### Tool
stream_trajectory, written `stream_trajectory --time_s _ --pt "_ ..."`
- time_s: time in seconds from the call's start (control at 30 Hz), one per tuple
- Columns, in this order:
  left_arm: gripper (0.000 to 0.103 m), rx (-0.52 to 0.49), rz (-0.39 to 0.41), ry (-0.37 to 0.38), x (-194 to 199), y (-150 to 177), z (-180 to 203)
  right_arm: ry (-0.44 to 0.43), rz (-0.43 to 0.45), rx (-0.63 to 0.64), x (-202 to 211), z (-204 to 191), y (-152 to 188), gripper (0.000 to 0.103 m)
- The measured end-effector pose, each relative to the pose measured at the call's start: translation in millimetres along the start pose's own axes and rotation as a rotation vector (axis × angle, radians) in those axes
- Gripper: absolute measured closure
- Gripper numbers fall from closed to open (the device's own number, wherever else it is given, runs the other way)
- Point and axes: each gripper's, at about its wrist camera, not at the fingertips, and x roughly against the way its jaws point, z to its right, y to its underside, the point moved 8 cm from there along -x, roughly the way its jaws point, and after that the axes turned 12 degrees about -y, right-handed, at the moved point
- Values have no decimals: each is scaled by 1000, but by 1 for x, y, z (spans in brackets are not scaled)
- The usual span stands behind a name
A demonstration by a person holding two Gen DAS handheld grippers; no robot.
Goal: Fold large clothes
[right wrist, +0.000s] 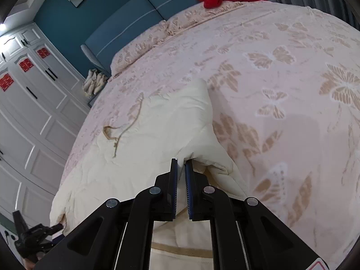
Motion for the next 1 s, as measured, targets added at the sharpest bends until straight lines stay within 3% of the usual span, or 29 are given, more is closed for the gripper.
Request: stream_trajectory --time_s 0.1,0.2,0.33,0.4,0.5,0.53,0.7,0.77,0.87,0.93,1.0 --pt "47 32 91 -20 27 -5 -6 -3 -2 -4 2 4 2 95" --pt "31 54 162 -9 40 -15 -8 1 -7 3 2 6 5 95" --pt "29 -18 6 11 -11 -19 7 1 -8 -2 1 6 5 92" --pt "35 -22 -18 -3 -29 -19 8 6 -11 0 0 6 6 91" --pt "76 -57 -68 21 -44 -18 17 21 -24 11 -3 7 8 91" --pt "98 -70 -64 8 -44 -19 18 25 -28 16 -4 7 8 92" --pt "100 -146 126 42 1 -48 35 -8 41 79 9 -14 -2 95" --pt "100 -171 198 13 10 -54 36 0 50 89 9 -15 -1 96" --pt "100 -190 115 -55 -31 -43 23 82 -60 52 -18 14 21 97" --pt "100 -188 55 -87 -61 -28 10 98 -87 36 -27 26 29 97" --pt "100 -209 82 -93 -71 -20 6 105 -96 39 -31 29 32 98"
